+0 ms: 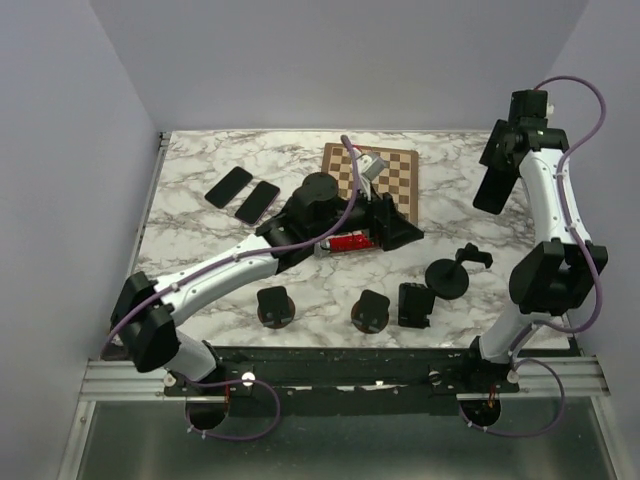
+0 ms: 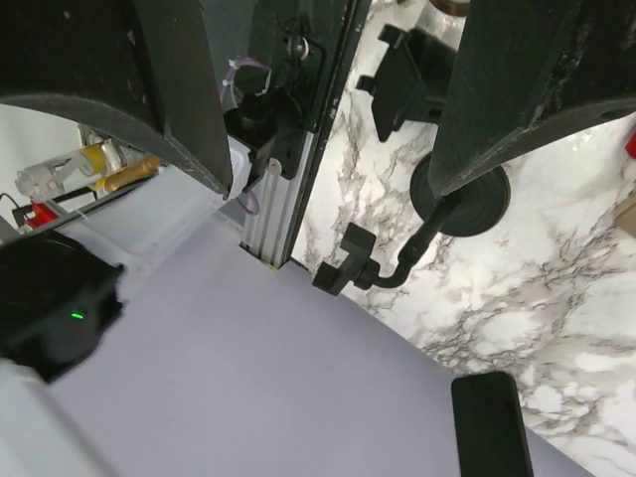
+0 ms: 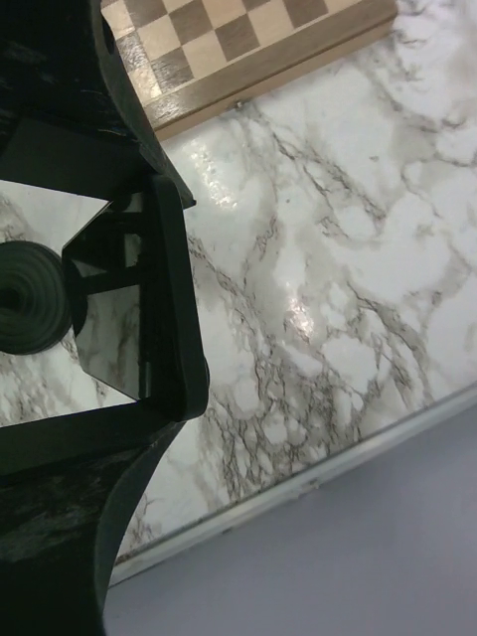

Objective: Remove the phone from the phone stand

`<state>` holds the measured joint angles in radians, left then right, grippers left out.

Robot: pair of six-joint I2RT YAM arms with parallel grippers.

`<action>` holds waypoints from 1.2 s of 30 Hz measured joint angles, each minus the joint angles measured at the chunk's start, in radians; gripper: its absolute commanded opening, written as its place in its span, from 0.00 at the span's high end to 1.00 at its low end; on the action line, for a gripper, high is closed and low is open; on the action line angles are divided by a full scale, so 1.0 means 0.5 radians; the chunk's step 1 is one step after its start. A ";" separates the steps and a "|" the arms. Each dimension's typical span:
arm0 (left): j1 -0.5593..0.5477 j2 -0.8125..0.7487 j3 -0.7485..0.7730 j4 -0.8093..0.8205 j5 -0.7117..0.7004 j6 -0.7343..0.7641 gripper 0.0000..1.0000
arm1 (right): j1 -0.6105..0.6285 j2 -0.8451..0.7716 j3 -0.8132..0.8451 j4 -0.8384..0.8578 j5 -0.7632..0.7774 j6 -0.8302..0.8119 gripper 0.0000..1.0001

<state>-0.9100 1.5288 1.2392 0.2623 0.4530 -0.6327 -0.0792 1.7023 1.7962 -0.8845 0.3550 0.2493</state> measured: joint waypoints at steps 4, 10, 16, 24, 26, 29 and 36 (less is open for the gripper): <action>0.005 -0.313 -0.120 -0.234 -0.062 0.003 0.12 | -0.060 0.247 0.000 0.001 -0.159 -0.031 0.99; 0.005 -0.697 -0.435 -0.501 -0.060 0.049 0.12 | -0.118 0.549 0.012 0.024 -0.374 -0.036 0.99; 0.005 -0.991 -0.587 -0.672 0.015 0.098 0.12 | -0.133 0.906 0.170 0.040 -0.475 -0.030 0.84; 0.005 -1.262 -0.685 -0.748 0.037 0.091 0.12 | -0.132 1.198 0.521 -0.054 -0.477 -0.030 0.43; 0.005 -1.271 -0.687 -0.757 0.037 0.089 0.12 | -0.133 1.208 0.563 -0.053 -0.477 -0.029 0.27; 0.005 -1.279 -0.687 -0.777 0.037 0.089 0.12 | -0.133 1.206 0.570 -0.056 -0.476 -0.031 0.14; 0.005 -1.302 -0.687 -0.860 0.008 0.090 0.12 | -0.133 1.201 0.571 -0.079 -0.474 -0.043 0.00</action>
<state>-0.9073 0.8780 0.8959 -0.1677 0.4568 -0.5877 -0.1455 2.3028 2.0819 -0.9237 0.1181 0.2276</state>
